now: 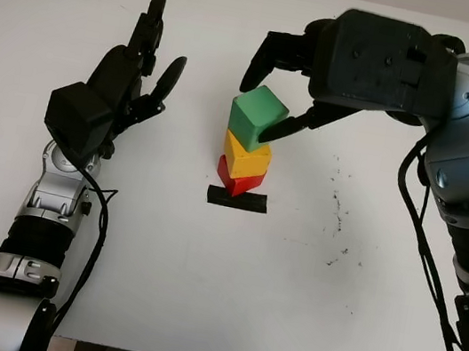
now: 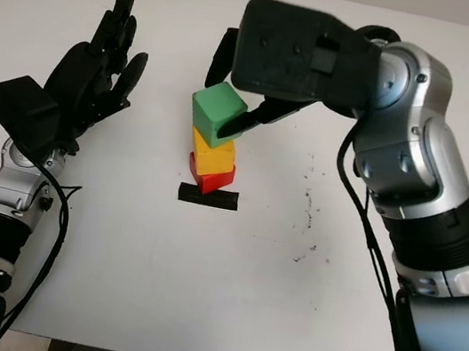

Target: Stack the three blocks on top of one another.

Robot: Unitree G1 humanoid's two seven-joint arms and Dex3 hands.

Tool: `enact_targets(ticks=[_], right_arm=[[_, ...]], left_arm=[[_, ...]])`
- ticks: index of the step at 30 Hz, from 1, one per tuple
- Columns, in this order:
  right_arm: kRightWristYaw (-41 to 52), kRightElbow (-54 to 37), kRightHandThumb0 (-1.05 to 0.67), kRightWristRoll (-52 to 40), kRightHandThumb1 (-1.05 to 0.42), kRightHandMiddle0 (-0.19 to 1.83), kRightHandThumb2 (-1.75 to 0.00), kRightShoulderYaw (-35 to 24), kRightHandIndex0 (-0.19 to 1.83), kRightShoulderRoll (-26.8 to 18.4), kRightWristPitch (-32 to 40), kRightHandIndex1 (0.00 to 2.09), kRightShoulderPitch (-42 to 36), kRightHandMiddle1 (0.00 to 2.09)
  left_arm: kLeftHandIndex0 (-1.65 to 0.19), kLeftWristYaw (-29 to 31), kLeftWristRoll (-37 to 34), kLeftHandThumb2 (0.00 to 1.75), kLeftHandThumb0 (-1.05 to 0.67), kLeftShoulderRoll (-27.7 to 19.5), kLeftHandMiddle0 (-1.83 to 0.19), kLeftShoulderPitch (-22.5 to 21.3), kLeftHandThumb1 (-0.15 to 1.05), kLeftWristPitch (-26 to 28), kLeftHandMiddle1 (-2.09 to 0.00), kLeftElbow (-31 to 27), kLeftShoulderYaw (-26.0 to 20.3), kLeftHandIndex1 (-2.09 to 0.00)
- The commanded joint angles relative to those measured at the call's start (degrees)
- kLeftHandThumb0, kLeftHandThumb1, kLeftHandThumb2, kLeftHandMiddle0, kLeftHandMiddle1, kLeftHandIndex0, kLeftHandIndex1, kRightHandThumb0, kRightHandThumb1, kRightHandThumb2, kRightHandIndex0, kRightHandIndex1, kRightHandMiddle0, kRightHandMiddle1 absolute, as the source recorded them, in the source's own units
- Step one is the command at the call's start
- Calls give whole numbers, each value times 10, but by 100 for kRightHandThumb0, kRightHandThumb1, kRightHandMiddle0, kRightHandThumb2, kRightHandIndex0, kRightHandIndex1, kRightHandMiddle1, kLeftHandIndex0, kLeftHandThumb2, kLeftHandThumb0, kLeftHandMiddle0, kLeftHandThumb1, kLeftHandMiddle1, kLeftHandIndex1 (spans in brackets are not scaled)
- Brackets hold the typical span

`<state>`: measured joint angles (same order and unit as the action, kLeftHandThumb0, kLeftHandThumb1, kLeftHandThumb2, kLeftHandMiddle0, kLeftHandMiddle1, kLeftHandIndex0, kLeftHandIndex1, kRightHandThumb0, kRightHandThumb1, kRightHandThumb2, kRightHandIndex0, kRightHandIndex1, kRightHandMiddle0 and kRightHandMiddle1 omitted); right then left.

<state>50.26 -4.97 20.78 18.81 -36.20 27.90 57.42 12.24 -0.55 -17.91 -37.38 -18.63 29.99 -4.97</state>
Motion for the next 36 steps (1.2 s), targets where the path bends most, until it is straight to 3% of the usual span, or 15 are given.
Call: enact_targets(ticks=[1,5,13,17,19,22,24,28,36], right_arm=[[12,-14,-71,-17,-85,-17,-5,-17,-12,-10,-8,0,-11,37],[27,-22,-82,-35,-85,-19,-6,-31,-19,-29,-49,0,-21,4],[57,-58,-98,-69,-91,-19,-7,-68,-19,-63,-46,0,-26,0],[41,-103,-101,-82,-97,-19,-8,-102,-19,-63,16,0,-32,0],[-20,-147,-94,-87,-103,-19,-14,-157,-19,-40,59,0,-67,0],[-116,-183,-84,-85,-105,-13,-49,-227,-14,-19,27,4,-145,4],[-167,-197,-79,-96,-105,-12,-59,-265,-13,4,7,5,-192,5],[-245,-209,-71,-180,-105,-18,-59,-351,-18,97,15,1,-286,1],[-341,-166,-70,-224,-105,-19,-66,-361,-19,178,-33,0,-410,0]], left_arm=[[19,2,0,54,-76,-3,19,5,105,-7,-5,5,-2,-3],[19,4,-1,54,-77,-2,19,0,105,-7,-5,12,-1,-4],[19,2,3,53,-77,-4,18,-5,105,-15,-6,27,-1,-4],[19,1,1,53,-77,-2,18,-9,105,-19,-6,33,-2,-4],[19,-2,-3,53,-77,2,18,-7,105,-20,-5,35,-4,-4],[18,-7,-11,53,-78,8,17,-2,105,-18,-6,37,-8,-5],[19,-7,-15,52,-79,8,17,1,105,-14,-6,39,-11,-5],[18,-3,-22,52,-79,6,16,9,105,-21,-6,45,-14,-5],[17,28,-67,47,-80,19,18,27,105,-24,-5,34,-26,-5]])
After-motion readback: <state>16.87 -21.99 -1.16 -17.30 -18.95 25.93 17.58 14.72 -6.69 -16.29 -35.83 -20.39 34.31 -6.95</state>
